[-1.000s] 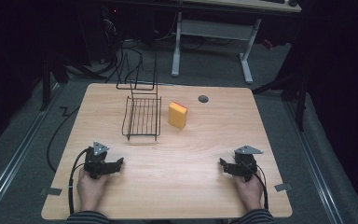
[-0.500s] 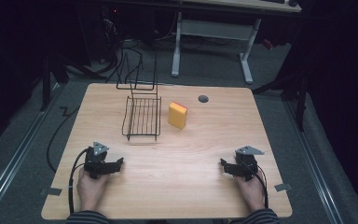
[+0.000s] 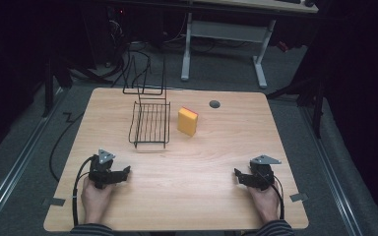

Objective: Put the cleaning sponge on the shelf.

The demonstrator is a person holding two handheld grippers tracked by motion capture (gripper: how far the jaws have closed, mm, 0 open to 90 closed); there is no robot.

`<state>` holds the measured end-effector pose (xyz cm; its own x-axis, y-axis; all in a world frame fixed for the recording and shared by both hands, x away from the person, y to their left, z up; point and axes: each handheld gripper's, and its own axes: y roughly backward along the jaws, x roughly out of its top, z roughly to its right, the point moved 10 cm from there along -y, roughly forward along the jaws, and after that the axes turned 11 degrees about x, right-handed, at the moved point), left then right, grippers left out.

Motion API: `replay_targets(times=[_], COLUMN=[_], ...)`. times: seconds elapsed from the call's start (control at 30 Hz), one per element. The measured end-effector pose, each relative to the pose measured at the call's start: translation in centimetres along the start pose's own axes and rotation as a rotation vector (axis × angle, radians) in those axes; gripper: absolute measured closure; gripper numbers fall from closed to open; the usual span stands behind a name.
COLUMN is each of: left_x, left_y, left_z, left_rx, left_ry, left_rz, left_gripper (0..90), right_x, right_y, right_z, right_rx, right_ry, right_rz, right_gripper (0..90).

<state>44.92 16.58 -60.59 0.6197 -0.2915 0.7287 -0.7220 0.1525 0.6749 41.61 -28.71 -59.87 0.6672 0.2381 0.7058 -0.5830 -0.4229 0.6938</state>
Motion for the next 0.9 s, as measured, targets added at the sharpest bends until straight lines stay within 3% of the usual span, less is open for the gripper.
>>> replay_targets(times=[0.2, 0.57, 0.9], left_x=[0.0, 0.0, 0.0], left_y=[0.0, 0.0, 0.0], left_z=[0.0, 0.0, 0.0], left_rx=[0.0, 0.0, 0.0], left_ry=[0.0, 0.0, 0.0], left_rz=[0.0, 0.0, 0.0], left_gripper=[15.7, 15.7, 15.7], right_x=[0.7, 4.0, 6.3], right_y=[0.6, 2.1, 2.3], right_z=[-0.3, -1.4, -2.3], right_rx=[0.026, 0.082, 0.122], right_ry=[-0.008, 0.019, 0.042], right_rz=[0.018, 0.098, 0.12], right_gripper=[30.3, 33.2, 34.2])
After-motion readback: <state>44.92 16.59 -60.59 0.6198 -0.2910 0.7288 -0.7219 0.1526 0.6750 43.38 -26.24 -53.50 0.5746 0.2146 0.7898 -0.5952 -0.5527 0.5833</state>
